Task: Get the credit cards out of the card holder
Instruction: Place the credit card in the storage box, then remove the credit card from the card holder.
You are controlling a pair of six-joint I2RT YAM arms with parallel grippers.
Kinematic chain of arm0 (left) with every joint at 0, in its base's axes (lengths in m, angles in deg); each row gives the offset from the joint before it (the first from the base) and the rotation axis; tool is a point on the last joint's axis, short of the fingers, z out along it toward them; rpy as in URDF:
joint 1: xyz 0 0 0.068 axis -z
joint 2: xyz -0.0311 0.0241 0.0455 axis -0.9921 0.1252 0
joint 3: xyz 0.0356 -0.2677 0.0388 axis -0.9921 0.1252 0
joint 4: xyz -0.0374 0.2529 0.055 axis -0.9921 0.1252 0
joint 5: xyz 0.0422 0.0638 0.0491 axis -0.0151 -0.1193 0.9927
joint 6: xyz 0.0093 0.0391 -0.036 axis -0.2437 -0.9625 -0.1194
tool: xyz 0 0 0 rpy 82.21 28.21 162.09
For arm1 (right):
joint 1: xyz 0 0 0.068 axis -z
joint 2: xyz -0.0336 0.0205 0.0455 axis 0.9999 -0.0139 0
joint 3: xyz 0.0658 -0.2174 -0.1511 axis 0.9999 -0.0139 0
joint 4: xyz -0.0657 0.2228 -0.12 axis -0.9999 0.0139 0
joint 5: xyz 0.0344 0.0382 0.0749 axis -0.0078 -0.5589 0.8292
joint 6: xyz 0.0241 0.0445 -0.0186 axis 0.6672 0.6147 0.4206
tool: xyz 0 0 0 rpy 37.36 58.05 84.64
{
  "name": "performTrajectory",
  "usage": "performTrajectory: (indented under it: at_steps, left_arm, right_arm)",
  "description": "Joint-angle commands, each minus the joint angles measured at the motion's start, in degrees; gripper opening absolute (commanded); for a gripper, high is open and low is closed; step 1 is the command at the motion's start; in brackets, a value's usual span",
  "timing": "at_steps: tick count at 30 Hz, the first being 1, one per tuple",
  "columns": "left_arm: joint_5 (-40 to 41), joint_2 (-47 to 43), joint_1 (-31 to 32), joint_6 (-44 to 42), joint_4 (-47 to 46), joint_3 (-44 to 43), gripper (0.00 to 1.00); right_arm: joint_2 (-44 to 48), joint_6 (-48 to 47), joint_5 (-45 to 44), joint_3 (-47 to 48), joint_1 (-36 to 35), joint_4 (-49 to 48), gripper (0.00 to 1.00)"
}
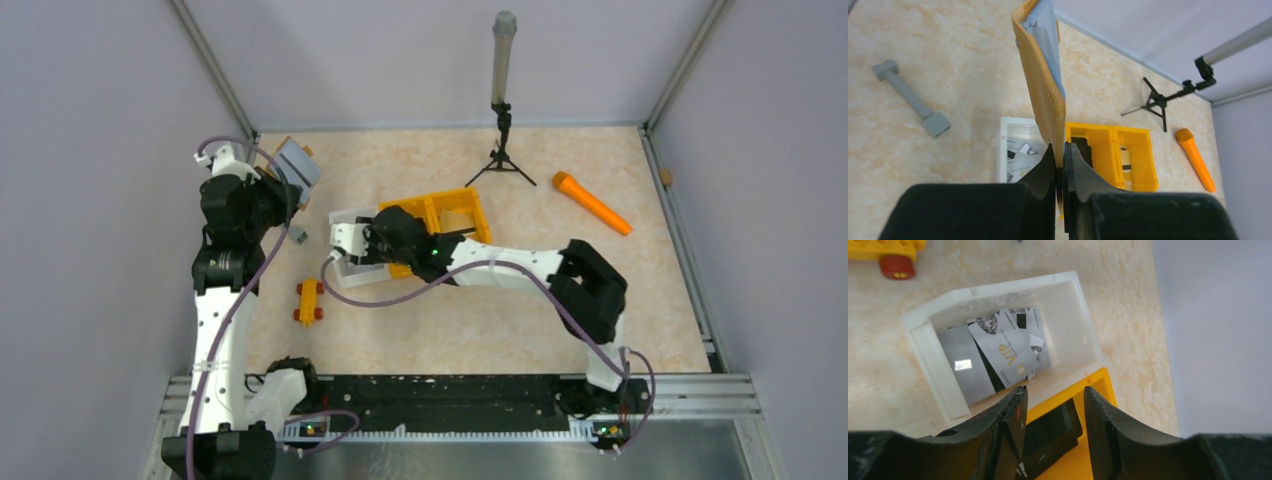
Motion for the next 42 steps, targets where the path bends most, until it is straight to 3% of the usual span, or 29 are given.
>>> performTrajectory:
  at_steps: [1,6,11,16,21,27,34,42]
  left_arm:
    - [-9.7,-1.7,-0.3,0.3,-3.0,-1.5,0.00]
    - [-22.1,-2.8,-0.3,2.0,-6.5,1.9,0.00]
    - [-39.4,-2.8,-0.3,8.2,-16.9,8.6,0.00]
    - [-51.1,-3.1,1.7,19.1,-35.9,18.0,0.00]
    - [-52.6,-5.8,9.0,19.0,-38.5,22.5,0.00]
    - [-52.0,-6.6,18.6,18.8,-40.9,24.1,0.00]
    - [-53.4,-5.9,22.3,24.3,-50.0,25.8,0.00]
    - [-53.5,-4.4,24.1,24.4,-50.7,25.9,0.00]
  right_arm:
    - [14.5,9.4,4.3,-6.4,0.1,-5.1,0.47]
    - [28.7,25.1,3.8,-16.2,1.8,-2.7,0.48]
    - [42.2,43.9,1.6,-23.8,4.3,3.4,0.68]
    - [54.6,61.5,5.9,-31.4,11.0,6.5,0.88]
    - [62.9,74.9,14.9,-40.8,16.1,1.4,0.91]
    - [64.9,81.1,19.6,-47.6,17.5,-6.0,0.93]
    - [70.2,89.5,21.5,-57.0,18.9,-22.1,0.93]
    - [68.8,89.6,24.8,-56.9,19.0,-26.5,0.78]
